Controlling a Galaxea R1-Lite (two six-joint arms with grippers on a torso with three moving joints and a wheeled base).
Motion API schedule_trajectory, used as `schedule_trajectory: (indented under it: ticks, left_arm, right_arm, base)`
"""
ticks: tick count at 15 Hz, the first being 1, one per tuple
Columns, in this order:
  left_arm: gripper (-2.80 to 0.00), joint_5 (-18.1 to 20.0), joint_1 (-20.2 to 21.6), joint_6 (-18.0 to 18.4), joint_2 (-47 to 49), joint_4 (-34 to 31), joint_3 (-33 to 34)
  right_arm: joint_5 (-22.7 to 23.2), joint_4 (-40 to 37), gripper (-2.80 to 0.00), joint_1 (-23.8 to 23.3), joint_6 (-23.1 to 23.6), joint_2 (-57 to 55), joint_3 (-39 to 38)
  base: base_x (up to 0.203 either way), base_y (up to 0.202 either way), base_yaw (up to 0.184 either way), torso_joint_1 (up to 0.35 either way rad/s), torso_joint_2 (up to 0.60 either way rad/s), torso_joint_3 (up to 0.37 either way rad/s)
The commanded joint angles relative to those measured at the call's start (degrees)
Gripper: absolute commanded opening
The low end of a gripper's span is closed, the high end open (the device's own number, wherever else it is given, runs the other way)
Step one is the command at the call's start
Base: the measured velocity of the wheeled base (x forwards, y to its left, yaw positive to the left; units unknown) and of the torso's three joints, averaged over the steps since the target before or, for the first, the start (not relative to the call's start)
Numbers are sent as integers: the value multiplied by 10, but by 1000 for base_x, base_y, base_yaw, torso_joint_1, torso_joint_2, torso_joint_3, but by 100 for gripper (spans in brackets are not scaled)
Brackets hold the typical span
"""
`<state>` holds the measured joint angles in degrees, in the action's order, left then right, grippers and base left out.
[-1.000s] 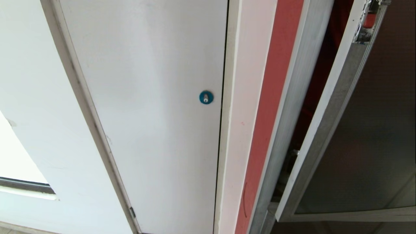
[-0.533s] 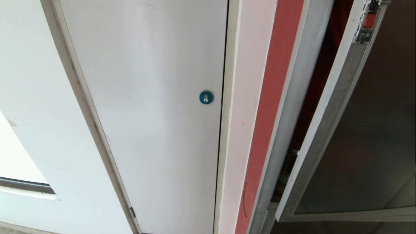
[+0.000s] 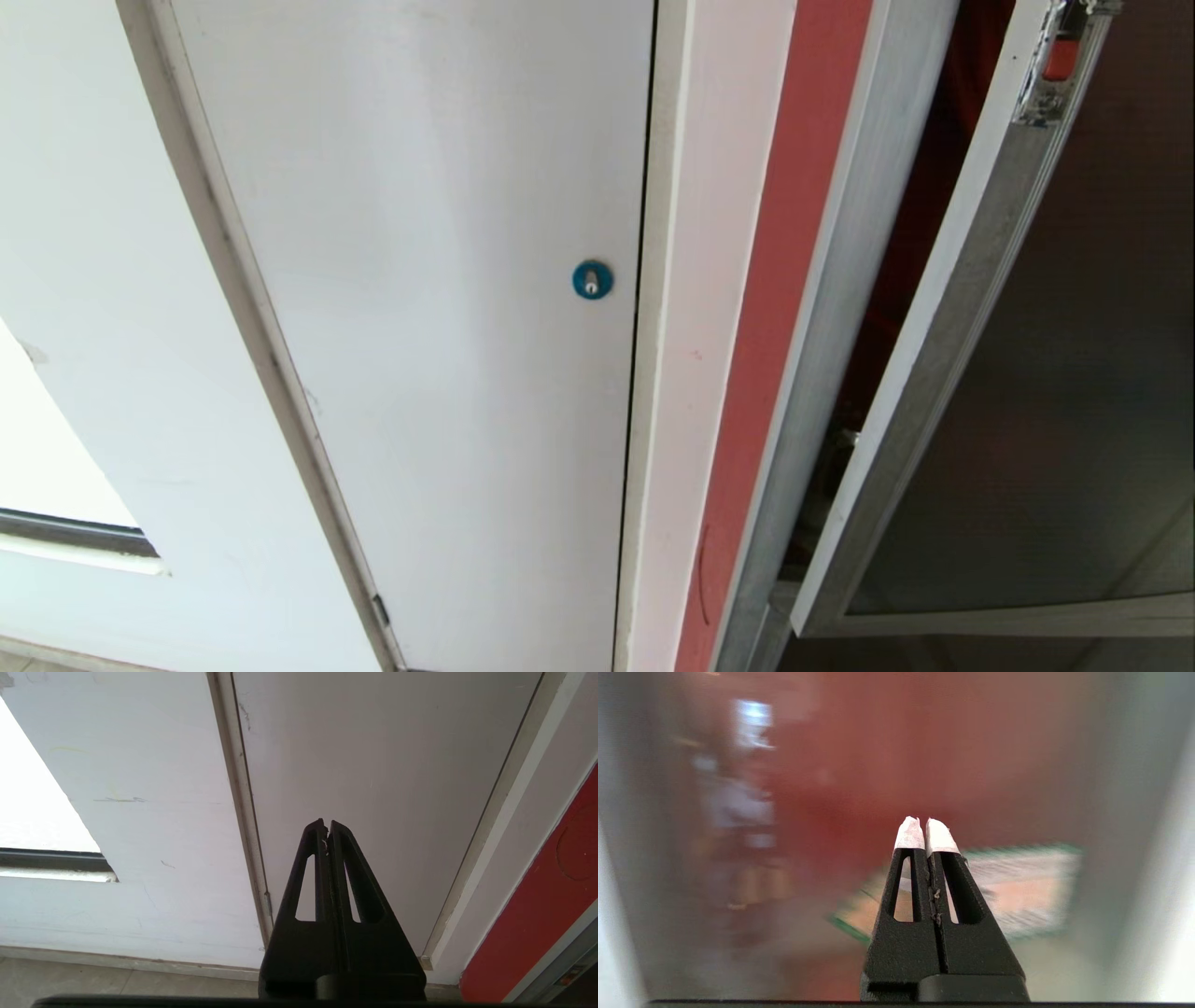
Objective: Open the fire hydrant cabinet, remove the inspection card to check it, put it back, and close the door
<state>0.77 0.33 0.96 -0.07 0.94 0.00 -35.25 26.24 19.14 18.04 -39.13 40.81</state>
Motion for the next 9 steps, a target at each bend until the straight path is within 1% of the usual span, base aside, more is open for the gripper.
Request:
schedule_trajectory:
  ticks: [1,2,3,6,7,9]
  left_arm:
    - [-280,0,0,0,1,0,4]
    - [-280,0,0,0,0,0,4]
    - [-280,0,0,0,0,0,4]
    - [-280,0,0,0,0,0,4]
    - [-280,0,0,0,0,0,4]
    - [-280,0,0,0,0,0,4]
  right_arm:
    - [-2,-37,-280,-49,1,42,-1]
    - [-1,-75,-280,-83,1,67,0]
    - [1,-106,-280,-104,1,94,0]
    - [4,-196,-280,-148,2,166,-3]
    - [14,-231,-280,-161,1,197,-6]
    - [45,-294,-280,-171,0,251,-21]
  base:
    - [0,0,0,0,0,0]
    - [0,0,0,0,0,0]
    - [0,0,0,0,0,0]
    - [0,0,0,0,0,0]
    - [0,0,0,0,0,0]
    - [0,0,0,0,0,0]
